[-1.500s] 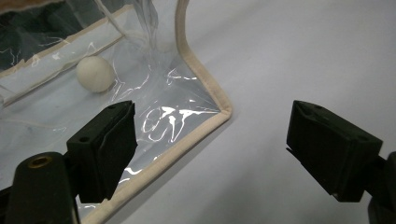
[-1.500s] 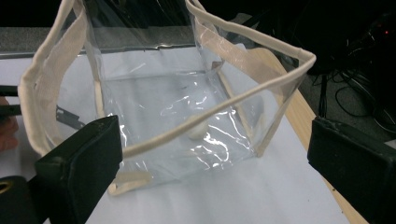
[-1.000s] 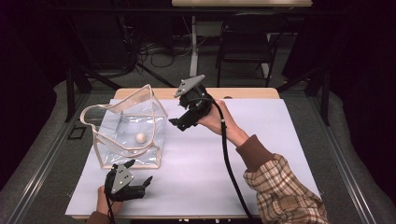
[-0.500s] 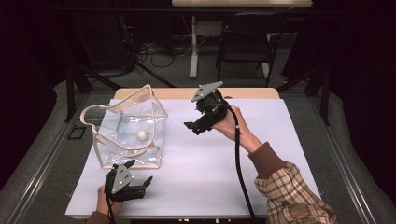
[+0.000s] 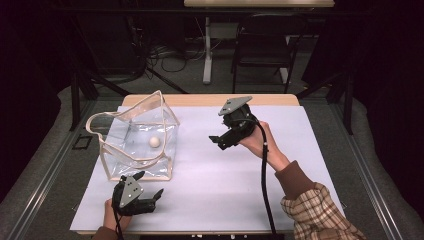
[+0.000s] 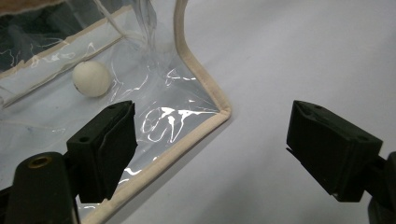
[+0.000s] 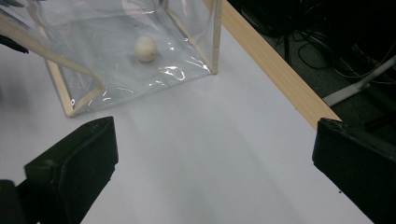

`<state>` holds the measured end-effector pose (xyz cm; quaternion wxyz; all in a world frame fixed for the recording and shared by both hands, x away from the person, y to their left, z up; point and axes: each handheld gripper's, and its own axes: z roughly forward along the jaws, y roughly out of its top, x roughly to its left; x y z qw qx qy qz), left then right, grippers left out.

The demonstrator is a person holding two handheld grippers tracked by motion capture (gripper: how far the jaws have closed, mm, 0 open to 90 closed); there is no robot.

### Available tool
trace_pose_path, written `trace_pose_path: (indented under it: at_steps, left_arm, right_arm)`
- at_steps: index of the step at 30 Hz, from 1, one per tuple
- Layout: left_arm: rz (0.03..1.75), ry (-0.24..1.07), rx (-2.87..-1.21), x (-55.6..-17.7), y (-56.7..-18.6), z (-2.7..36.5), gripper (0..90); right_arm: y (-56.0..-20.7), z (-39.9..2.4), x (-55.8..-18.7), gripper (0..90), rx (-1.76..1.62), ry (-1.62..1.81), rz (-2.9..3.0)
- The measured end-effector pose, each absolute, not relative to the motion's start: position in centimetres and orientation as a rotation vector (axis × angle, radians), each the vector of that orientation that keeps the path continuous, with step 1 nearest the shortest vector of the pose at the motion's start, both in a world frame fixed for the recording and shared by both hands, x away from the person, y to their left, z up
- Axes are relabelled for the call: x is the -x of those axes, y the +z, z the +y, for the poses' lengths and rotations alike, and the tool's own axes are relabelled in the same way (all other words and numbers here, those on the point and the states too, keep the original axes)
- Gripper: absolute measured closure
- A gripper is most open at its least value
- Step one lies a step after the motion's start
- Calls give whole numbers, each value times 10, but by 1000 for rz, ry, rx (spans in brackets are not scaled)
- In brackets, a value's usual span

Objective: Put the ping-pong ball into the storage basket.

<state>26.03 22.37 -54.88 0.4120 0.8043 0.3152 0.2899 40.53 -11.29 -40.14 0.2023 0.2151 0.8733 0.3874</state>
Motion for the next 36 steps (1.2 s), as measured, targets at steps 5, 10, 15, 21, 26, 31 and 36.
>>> trace_pose_path:
  at_steps: [5,10,15,21,26,31,36]
  left_arm:
    - [791,731,-2026,-260,-549,224,162]
    - [791,730,-2025,-261,-549,224,162]
    - [791,729,-2026,-261,-549,223,162]
    - [792,729,-2025,-261,-549,224,162]
    - [791,730,-2026,-261,-549,223,162]
    - [790,729,-2029,-261,-549,223,162]
    - [792,731,-2027,-261,-549,223,162]
  right_arm:
    - [-404,-123,-402,0,-620,1090,2423]
    - [-408,-131,-397,0,-635,1099,2407]
    - [-414,-137,-392,0,-639,1088,2403]
    - [-421,-145,-387,0,-659,1082,2396]
    - [-425,-154,-381,0,-673,1078,2381]
    - [-431,-164,-374,0,-684,1064,2371]
    - [-437,-173,-368,0,-701,1058,2360]
